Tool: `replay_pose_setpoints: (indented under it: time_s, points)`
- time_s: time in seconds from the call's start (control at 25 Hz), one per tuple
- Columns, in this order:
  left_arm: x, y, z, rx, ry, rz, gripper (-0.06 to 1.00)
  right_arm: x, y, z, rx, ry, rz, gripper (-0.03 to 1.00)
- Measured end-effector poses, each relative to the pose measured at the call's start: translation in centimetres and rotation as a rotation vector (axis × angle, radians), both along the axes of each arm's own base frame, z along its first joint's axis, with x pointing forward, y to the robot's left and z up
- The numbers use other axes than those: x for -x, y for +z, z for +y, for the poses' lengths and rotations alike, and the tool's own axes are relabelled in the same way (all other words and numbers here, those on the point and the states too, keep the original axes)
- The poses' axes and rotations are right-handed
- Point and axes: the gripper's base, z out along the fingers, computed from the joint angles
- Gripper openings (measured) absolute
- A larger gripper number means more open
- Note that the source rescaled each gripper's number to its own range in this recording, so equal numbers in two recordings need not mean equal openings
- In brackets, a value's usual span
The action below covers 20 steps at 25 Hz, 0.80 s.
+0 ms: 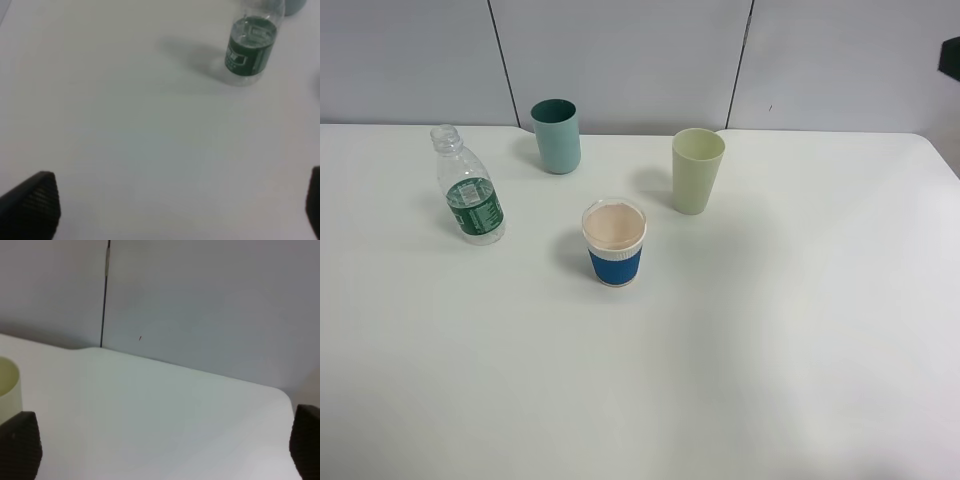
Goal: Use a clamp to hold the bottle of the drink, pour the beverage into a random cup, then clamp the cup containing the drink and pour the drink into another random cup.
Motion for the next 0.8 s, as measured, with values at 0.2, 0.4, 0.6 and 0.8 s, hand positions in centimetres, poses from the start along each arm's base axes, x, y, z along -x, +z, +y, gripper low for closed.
replay_pose_setpoints:
  time_s: [0.2,0.4,0.6,0.8]
  points:
    - [0.0,0.0,0.0,0.000,0.000,0.000,1.00,4.8,1.2,-0.7,-0.025,-0.026,-0.059,0.99]
    - [0.0,0.0,0.0,0.000,0.000,0.000,1.00,9.4,0.8,-1.5,-0.027,-0.059,-0.037,0.99]
    - [0.0,0.0,0.0,0.000,0.000,0.000,1.00,13.7,-1.0,-2.3,-0.071,-0.114,0.075,0.99]
    - [0.0,0.0,0.0,0.000,0.000,0.000,1.00,17.6,-2.3,-2.8,-0.099,-0.132,0.041,0.99]
